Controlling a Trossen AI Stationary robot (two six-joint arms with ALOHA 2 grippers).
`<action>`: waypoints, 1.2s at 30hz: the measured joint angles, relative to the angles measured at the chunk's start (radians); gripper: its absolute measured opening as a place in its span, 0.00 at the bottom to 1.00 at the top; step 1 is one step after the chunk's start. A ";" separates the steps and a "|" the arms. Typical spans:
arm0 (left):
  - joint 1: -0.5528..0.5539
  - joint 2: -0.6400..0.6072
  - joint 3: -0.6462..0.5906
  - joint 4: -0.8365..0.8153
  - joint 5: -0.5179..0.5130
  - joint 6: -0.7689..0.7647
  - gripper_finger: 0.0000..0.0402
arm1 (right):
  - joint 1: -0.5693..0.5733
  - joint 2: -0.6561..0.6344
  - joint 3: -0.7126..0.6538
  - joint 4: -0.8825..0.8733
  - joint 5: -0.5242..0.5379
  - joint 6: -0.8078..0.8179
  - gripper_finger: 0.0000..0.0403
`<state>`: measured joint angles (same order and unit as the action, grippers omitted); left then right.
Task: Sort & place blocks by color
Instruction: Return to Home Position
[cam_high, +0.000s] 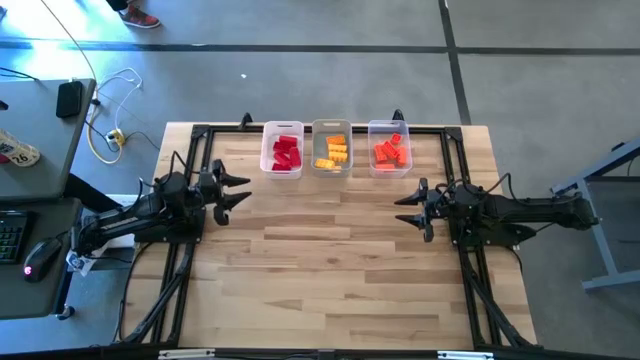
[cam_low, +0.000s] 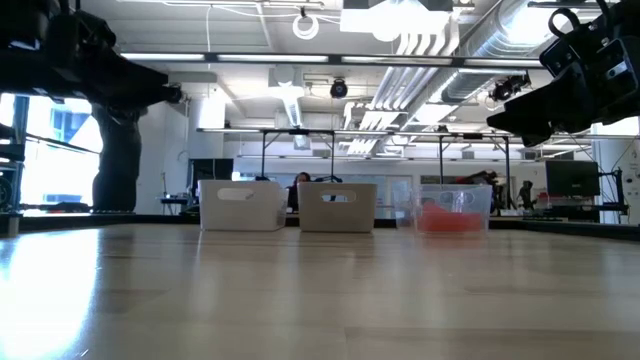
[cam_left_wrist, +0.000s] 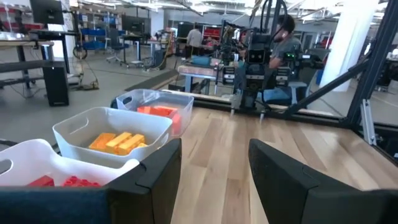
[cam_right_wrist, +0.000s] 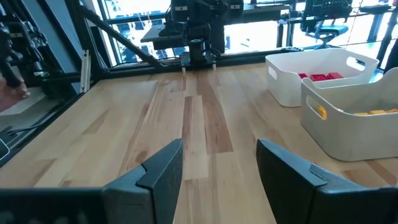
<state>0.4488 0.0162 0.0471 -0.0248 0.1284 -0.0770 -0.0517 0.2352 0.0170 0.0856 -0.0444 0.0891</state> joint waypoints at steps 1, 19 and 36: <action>0.000 0.001 0.000 0.001 0.000 -0.006 0.44 | 0.000 0.000 0.000 0.000 0.000 0.000 0.47; 0.000 0.002 0.000 -0.004 0.000 0.009 0.44 | 0.000 0.000 0.000 0.000 0.000 0.000 0.47; 0.000 0.002 -0.001 -0.004 0.000 0.009 0.44 | 0.000 0.000 0.000 0.000 0.000 0.000 0.47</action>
<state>0.4488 0.0177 0.0463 -0.0292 0.1280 -0.0677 -0.0517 0.2352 0.0170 0.0854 -0.0444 0.0891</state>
